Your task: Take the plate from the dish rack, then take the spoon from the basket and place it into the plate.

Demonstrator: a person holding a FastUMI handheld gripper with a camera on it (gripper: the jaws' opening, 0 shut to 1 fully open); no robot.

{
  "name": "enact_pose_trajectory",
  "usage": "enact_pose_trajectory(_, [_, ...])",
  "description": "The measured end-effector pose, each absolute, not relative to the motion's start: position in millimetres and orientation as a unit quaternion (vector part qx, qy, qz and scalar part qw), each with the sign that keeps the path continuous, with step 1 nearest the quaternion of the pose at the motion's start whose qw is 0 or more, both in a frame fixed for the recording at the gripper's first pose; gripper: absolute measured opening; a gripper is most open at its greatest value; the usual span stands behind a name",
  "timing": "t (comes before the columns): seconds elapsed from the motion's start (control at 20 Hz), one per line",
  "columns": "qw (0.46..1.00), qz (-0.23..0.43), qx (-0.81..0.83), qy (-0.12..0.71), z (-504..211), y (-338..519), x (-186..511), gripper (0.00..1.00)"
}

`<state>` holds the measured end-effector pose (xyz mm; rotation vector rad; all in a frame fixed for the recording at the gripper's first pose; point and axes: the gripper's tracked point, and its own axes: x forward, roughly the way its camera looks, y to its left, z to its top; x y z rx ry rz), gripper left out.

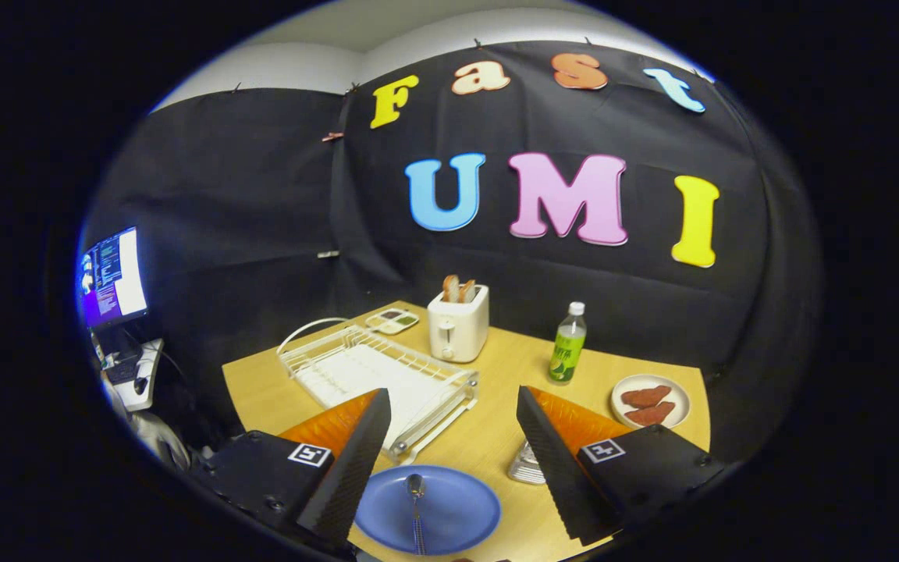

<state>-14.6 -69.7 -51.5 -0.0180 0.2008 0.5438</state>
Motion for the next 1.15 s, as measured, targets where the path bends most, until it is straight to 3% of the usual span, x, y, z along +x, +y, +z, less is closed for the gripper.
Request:
enact_pose_trajectory(0.3, [0.992,0.118,0.032,0.037,28,-117,-18,0.99])
enact_pose_trajectory(0.55, [0.998,-0.002,0.066,0.006,51,-146,-43,1.00])
enact_pose_trajectory(0.85, [0.994,-0.081,0.074,0.022,37,-156,-72,0.99])
enact_pose_trajectory(1.15, [0.992,-0.099,0.070,0.025,37,-134,-82,0.99])
